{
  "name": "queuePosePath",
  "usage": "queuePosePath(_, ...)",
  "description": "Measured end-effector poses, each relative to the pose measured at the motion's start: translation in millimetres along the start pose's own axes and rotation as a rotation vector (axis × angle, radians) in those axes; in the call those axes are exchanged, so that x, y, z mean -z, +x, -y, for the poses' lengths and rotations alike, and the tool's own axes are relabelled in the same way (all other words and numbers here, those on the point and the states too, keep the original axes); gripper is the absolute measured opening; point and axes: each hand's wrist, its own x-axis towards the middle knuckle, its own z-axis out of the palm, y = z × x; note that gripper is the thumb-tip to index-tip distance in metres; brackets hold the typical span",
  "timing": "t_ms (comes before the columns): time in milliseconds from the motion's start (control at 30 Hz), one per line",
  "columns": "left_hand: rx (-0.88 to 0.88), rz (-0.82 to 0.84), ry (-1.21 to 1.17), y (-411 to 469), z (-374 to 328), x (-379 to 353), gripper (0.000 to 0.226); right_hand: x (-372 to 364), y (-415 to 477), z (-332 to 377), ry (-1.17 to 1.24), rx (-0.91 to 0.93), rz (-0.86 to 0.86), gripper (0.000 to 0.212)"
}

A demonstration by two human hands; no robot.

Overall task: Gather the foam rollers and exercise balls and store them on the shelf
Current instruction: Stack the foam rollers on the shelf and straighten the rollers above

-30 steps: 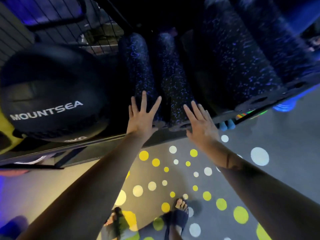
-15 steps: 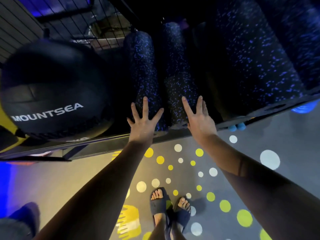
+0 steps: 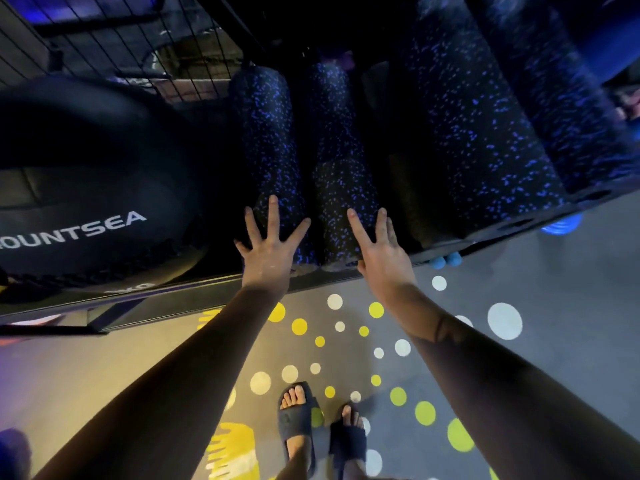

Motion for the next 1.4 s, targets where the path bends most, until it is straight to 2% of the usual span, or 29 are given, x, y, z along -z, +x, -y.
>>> queuePosePath(233, 0.012, 0.008, 0.011, 0.3, -6.0, 5.8, 0.108, -14.4, 1.5, -5.2, 0.006, 0.001, -0.078, 0.107)
queuePosePath(333, 0.008, 0.141, 0.013, 0.6, -8.3, 16.4, 0.125, -3.3, -1.7, -9.9, 0.04, 0.041, 0.003, 0.114)
queuePosePath(400, 0.001, 0.205, 0.006, 0.1, -11.4, 27.0, 0.143, 12.6, -10.0, -19.8, 0.231, 0.064, 0.037, 0.113)
queuePosePath(433, 0.003, 0.197, -0.006, -1.9, -15.3, 32.7, 0.147, 22.1, -16.8, -27.9, 0.368, 0.06, -0.005, 0.103)
queuePosePath(500, -0.004, 0.097, -0.068, -7.2, -30.6, 42.7, 0.144, 34.1, -34.7, -49.7, 0.584, 0.019, -0.254, 0.067)
queuePosePath(533, -0.024, 0.032, -0.102, -10.2, -42.4, 47.3, 0.137, 34.3, -45.7, -62.7, 0.632, -0.05, -0.379, 0.046)
queuePosePath(567, -0.046, -0.013, -0.133, -11.8, -56.0, 50.1, 0.128, 32.6, -56.0, -76.0, 0.676, -0.164, -0.426, 0.029)
queuePosePath(600, -0.064, -0.03, -0.162, -11.2, -70.5, 52.1, 0.119, 29.5, -64.7, -90.6, 0.736, -0.318, -0.379, 0.019)
queuePosePath(633, -0.075, -0.022, -0.192, -8.5, -83.7, 52.1, 0.112, 26.5, -69.3, -105.8, 0.805, -0.497, -0.263, 0.017)
queuePosePath(700, -0.078, 0.058, -0.258, 0.5, -104.3, 49.4, 0.108, 19.8, -72.4, -134.7, 0.976, -0.733, -0.002, 0.038)
queuePosePath(767, -0.056, 0.175, -0.285, 8.8, -115.7, 41.4, 0.111, 18.4, -66.5, -152.8, 1.143, -0.697, 0.13, 0.066)
queuePosePath(867, -0.013, 0.198, -0.199, 11.0, -122.0, 33.2, 0.104, 4.3, -44.0, -152.8, 1.099, -0.631, 0.256, 0.078)
queuePosePath(933, 0.003, 0.187, -0.205, 11.5, -125.0, 35.9, 0.1, -5.5, -30.9, -146.1, 0.994, -0.625, 0.177, 0.075)
queuePosePath(1033, 0.025, 0.215, -0.209, 13.9, -130.8, 41.8, 0.101, -14.2, -24.2, -140.3, 1.067, -0.661, 0.048, 0.077)
queuePosePath(1100, 0.036, 0.221, -0.196, 14.8, -136.6, 42.6, 0.101, -15.3, -24.2, -138.1, 1.114, -0.674, 0.035, 0.083)
queuePosePath(1267, 0.053, 0.242, -0.179, 17.4, -143.2, 43.7, 0.101, -9.8, -17.7, -138.7, 1.101, -0.665, 0.017, 0.066)
queuePosePath(1400, 0.059, 0.248, -0.169, 18.2, -146.6, 46.7, 0.101, -8.2, -11.7, -147.4, 1.055, -0.622, 0.067, 0.085)
